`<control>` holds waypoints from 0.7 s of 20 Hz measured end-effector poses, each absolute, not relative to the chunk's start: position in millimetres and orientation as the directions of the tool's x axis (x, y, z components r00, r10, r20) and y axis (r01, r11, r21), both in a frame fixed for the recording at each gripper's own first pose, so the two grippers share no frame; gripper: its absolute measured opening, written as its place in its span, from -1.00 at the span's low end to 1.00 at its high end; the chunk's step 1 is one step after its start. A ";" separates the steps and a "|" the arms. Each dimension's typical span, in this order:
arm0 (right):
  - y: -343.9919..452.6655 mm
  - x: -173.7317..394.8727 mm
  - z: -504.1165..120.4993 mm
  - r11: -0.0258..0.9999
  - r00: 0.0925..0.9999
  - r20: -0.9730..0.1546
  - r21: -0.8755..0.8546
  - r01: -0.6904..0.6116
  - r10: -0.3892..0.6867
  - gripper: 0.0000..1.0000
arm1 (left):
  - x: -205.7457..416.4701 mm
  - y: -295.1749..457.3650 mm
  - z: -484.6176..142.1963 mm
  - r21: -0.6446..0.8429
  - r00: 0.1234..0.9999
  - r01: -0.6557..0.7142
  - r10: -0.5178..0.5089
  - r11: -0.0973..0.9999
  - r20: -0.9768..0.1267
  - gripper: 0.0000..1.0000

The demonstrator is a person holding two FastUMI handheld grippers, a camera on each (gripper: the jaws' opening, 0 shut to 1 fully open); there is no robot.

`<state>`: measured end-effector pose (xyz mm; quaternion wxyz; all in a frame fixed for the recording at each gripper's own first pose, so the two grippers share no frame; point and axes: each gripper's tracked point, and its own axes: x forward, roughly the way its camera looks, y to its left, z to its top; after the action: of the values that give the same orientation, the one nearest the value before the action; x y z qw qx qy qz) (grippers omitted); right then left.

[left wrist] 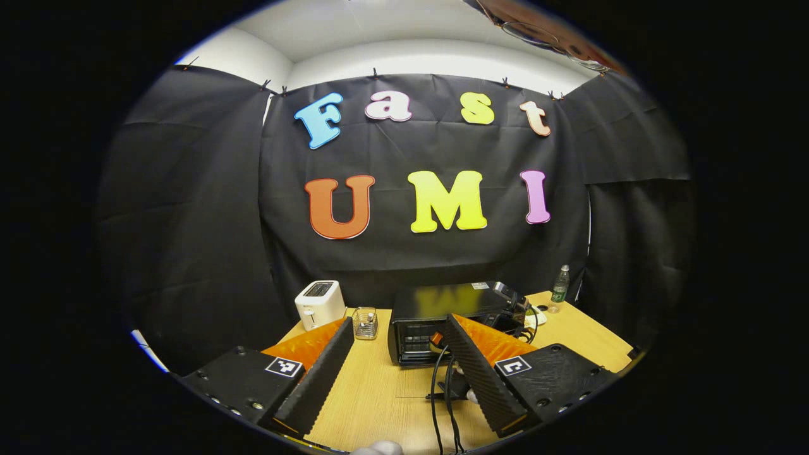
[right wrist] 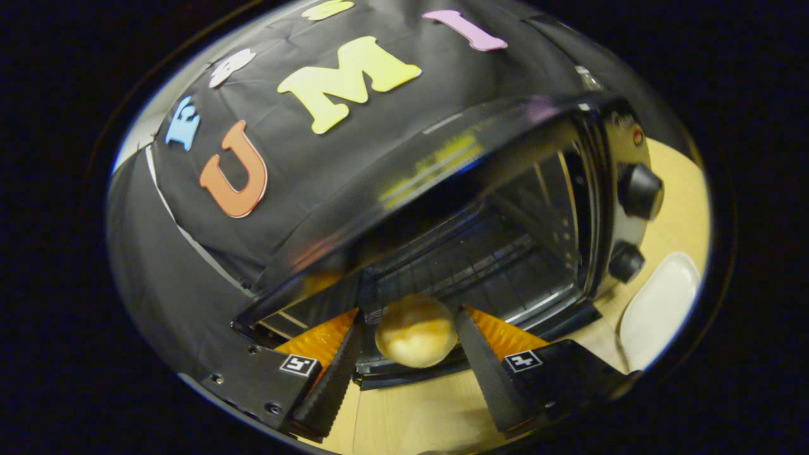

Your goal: Open the electric oven with the left hand, put the food in, and close the electric oven.

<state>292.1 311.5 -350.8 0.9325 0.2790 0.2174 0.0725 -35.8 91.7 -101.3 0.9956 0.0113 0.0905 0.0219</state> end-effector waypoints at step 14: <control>197.9 182.1 -201.3 0.976 0.972 -0.152 0.148 -0.158 0.180 0.89 | -30.4 104.1 -118.8 0.020 0.985 -0.075 0.078 0.997 -0.154 0.90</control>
<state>182.1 197.9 -201.3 0.9907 0.0674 0.0823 0.0851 -30.4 104.1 -118.8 0.9962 0.0070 0.0775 0.0384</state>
